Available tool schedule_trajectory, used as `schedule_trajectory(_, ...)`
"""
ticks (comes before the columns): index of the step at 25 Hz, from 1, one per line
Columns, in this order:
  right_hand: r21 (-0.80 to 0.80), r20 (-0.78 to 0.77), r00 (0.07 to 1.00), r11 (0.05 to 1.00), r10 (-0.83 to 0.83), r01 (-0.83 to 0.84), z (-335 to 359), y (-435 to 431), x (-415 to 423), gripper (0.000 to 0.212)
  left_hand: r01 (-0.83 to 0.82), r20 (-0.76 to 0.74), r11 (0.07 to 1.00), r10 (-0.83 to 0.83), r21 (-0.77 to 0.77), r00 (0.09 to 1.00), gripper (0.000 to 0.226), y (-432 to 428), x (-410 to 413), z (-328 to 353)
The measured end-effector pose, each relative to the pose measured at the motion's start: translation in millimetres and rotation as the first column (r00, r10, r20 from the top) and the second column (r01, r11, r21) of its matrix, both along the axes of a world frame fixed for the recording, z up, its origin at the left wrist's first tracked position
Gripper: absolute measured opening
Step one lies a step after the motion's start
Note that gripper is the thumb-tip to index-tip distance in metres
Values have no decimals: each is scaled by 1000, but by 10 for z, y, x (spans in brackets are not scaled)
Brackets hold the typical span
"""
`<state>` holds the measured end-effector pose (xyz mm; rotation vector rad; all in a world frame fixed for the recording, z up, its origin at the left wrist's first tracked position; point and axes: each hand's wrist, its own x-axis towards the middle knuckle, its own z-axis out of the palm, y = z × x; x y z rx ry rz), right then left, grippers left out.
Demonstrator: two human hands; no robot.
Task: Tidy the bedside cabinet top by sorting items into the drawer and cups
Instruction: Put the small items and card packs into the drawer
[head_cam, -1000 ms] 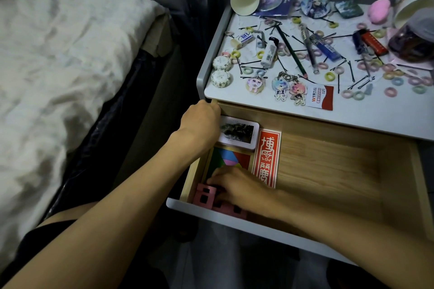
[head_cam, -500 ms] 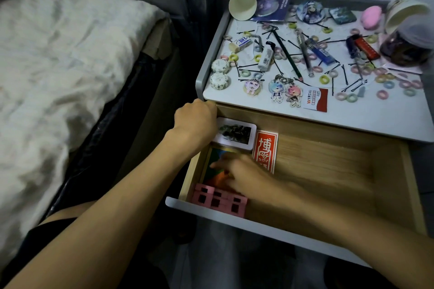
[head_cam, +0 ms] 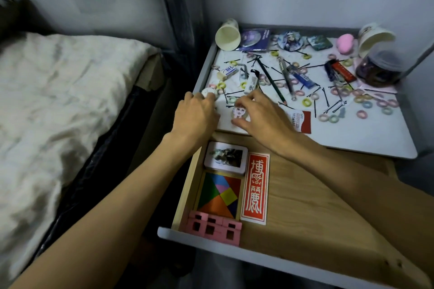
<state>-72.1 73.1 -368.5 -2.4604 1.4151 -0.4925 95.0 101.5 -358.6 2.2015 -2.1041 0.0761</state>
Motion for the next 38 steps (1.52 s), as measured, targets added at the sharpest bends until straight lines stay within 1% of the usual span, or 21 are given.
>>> schedule_trajectory(3,-39,-36,999,999,-6,5,-4,-66,75,39,-4,115,1000,5,-5,993,35,-161,31,-14)
schedule_trajectory(8,-27,-30,999,999,16,-17,17,-85,57,55,-6,95,996,14,-84,995,37,-189,69,31)
schedule_trajectory(10,22,56,998,1000,-14,12,19,-93,24,60,-7,39,991,13,-135,999,39,-252,95,94)
schedule_trajectory(11,80,153,987,996,-59,47,22,-110,10,61,-10,7,991,11,-131,1000,41,-315,109,120)
schedule_trajectory(12,167,282,952,983,-122,77,40,-124,-6,60,-7,-14,994,6,-105,1000,42,-395,125,130)
schedule_trajectory(13,284,416,887,955,-203,85,63,-142,-25,55,9,-6,998,-9,-68,1000,42,-473,137,130)
schedule_trajectory(14,415,529,797,908,-290,55,98,-148,-42,47,38,35,999,-36,-37,999,41,-542,146,115)
schedule_trajectory(16,613,673,591,782,-445,-109,174,-129,-64,26,98,139,995,-96,-7,986,35,-643,156,90)
schedule_trajectory(18,670,734,391,688,-556,-280,219,-109,-86,19,129,208,991,-131,22,969,32,-712,146,98)
schedule_trajectory(19,678,735,320,651,-598,-341,219,-111,-100,20,134,240,990,-139,35,961,33,-726,140,102)
schedule_trajectory(20,681,729,276,619,-627,-392,225,-109,-112,21,137,264,990,-143,40,954,33,-729,136,106)
schedule_trajectory(22,685,708,244,562,-663,-463,221,-100,-125,21,140,279,990,-144,34,950,34,-719,131,106)
schedule_trajectory(26,725,645,227,492,-729,-481,204,-25,-140,45,155,307,988,-152,15,939,35,-706,113,77)
schedule_trajectory(27,738,631,228,483,-742,-472,196,-3,-148,46,161,306,987,-155,7,939,35,-695,108,74)
schedule_trajectory(29,761,620,268,483,-737,-433,188,65,-160,36,170,274,985,-156,-28,949,35,-652,82,89)
schedule_trajectory(30,773,619,308,493,-722,-399,180,108,-169,30,167,227,985,-152,-49,962,35,-619,64,112)
schedule_trajectory(32,791,612,424,525,-667,-315,159,225,-196,19,143,49,986,-140,-82,989,34,-511,25,210)
schedule_trajectory(33,796,599,494,537,-630,-280,141,297,-218,18,132,-64,987,-139,-95,988,33,-433,10,274)
schedule_trajectory(35,813,540,635,536,-553,-225,66,470,-260,18,131,-276,987,-153,-95,949,32,-236,-1,400)
schedule_trajectory(37,847,459,746,492,-482,-203,-59,689,-274,18,123,-442,991,-134,-54,887,31,14,21,482)
schedule_trajectory(38,870,427,779,442,-459,-217,-141,808,-258,18,114,-488,993,-108,-18,866,30,144,43,490)
